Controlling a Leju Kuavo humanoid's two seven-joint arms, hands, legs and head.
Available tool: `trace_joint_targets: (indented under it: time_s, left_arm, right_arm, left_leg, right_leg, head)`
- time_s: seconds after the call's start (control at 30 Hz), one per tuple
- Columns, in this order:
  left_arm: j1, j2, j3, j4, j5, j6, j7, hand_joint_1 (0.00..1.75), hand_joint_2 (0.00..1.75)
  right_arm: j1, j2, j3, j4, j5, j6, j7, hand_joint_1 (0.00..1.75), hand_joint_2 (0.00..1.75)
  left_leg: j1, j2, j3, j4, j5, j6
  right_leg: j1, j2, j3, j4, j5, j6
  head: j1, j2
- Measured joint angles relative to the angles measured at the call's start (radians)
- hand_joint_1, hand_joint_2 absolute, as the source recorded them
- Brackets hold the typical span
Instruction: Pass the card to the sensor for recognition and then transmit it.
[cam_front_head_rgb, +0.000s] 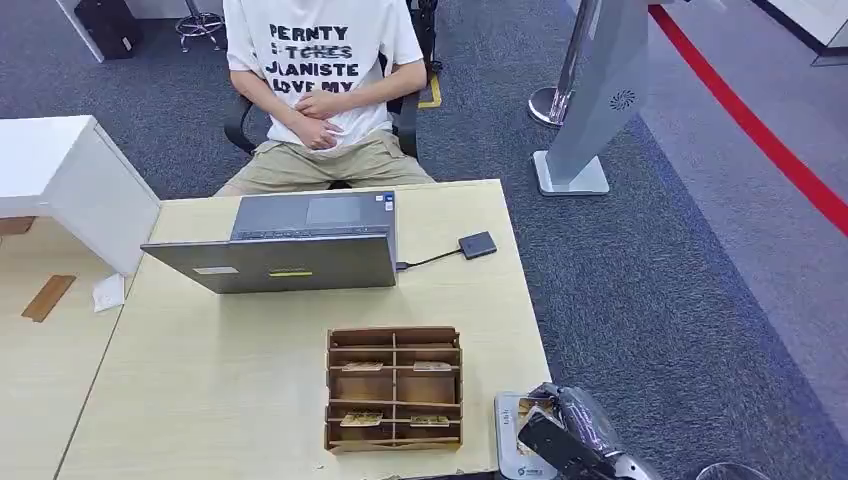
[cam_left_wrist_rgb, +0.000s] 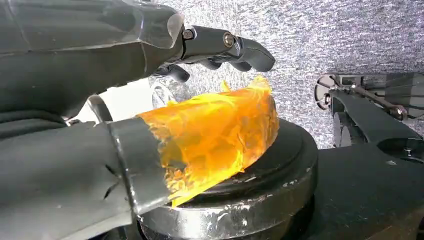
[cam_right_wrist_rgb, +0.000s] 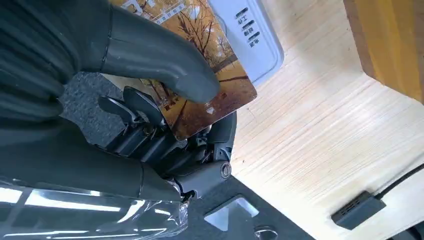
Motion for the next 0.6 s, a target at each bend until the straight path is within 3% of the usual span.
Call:
trace_joint_targets:
  time_s: [0.23, 0.43, 0.6]
  left_arm:
    - [0.000, 0.000, 0.000, 0.000, 0.005, 0.000, -0.006, 0.00, 0.00]
    - [0.000, -0.002, 0.001, 0.000, 0.009, 0.006, -0.010, 0.00, 0.00]
    - [0.000, -0.002, 0.001, 0.000, 0.007, 0.007, -0.013, 0.00, 0.00]
  right_arm:
    - [0.007, 0.006, -0.003, -0.003, -0.012, -0.037, -0.040, 1.75, 1.75]
    - [0.028, 0.061, -0.048, -0.044, -0.067, -0.100, -0.147, 1.75, 1.75]
    - [0.055, 0.139, -0.121, -0.113, -0.140, -0.133, -0.269, 1.75, 1.75]
  left_leg:
    - [0.000, 0.000, 0.000, 0.000, 0.000, 0.000]
    - [0.000, 0.000, 0.000, 0.000, 0.000, 0.000]
    - [0.000, 0.000, 0.000, 0.000, 0.000, 0.000]
  right_leg:
    - [0.000, 0.000, 0.000, 0.000, 0.000, 0.000]
    - [0.000, 0.000, 0.000, 0.000, 0.000, 0.000]
    - [0.000, 0.000, 0.000, 0.000, 0.000, 0.000]
  head:
    - [0.000, 0.000]
    - [0.000, 0.000]
    - [0.000, 0.000]
